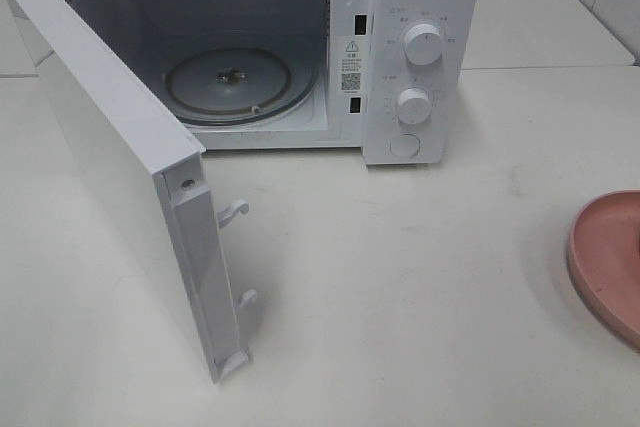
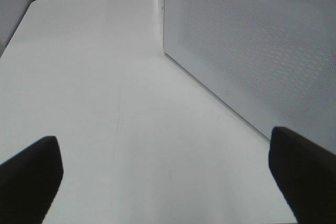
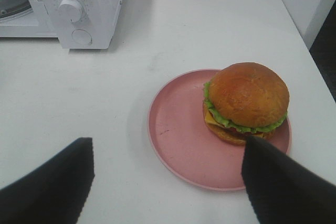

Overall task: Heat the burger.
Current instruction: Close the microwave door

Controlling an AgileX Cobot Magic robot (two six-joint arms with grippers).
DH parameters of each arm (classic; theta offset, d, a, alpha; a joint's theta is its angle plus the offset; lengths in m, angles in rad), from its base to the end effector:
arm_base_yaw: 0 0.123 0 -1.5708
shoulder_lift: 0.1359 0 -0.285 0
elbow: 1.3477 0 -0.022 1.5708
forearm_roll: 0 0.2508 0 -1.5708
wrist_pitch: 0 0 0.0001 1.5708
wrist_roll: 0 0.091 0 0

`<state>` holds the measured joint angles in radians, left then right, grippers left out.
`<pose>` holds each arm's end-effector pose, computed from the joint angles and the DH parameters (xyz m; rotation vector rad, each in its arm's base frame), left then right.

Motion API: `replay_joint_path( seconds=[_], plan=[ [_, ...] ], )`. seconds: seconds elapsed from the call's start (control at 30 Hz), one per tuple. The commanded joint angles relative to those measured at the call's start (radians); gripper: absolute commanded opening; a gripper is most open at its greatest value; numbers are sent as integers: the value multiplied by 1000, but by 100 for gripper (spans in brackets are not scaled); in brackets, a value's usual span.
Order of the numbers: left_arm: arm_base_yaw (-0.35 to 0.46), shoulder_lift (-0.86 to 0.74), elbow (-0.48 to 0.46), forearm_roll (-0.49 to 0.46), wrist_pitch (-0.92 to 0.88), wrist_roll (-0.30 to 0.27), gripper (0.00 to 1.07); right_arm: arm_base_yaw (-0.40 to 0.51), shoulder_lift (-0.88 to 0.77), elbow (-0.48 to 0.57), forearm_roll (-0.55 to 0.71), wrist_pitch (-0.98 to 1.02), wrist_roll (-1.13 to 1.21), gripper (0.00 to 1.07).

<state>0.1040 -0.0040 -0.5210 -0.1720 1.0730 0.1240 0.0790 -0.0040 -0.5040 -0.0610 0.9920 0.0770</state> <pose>-0.0077 -0.0146 0.2830 0.0319 2.0201 -0.0608 -0.0030 -0.0049 0.2842 -0.0014 1.9663 0.0301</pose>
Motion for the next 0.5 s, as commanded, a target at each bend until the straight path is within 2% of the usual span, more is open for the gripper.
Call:
replay_joint_path(
  seconds=[0.03, 0.5],
  plan=[
    [-7, -8, 3, -7, 2, -5, 100, -8, -30, 2, 0, 3, -5, 76],
    [-7, -8, 3, -7, 2, -5, 100, -8, -30, 2, 0, 3, -5, 75]
  ],
)
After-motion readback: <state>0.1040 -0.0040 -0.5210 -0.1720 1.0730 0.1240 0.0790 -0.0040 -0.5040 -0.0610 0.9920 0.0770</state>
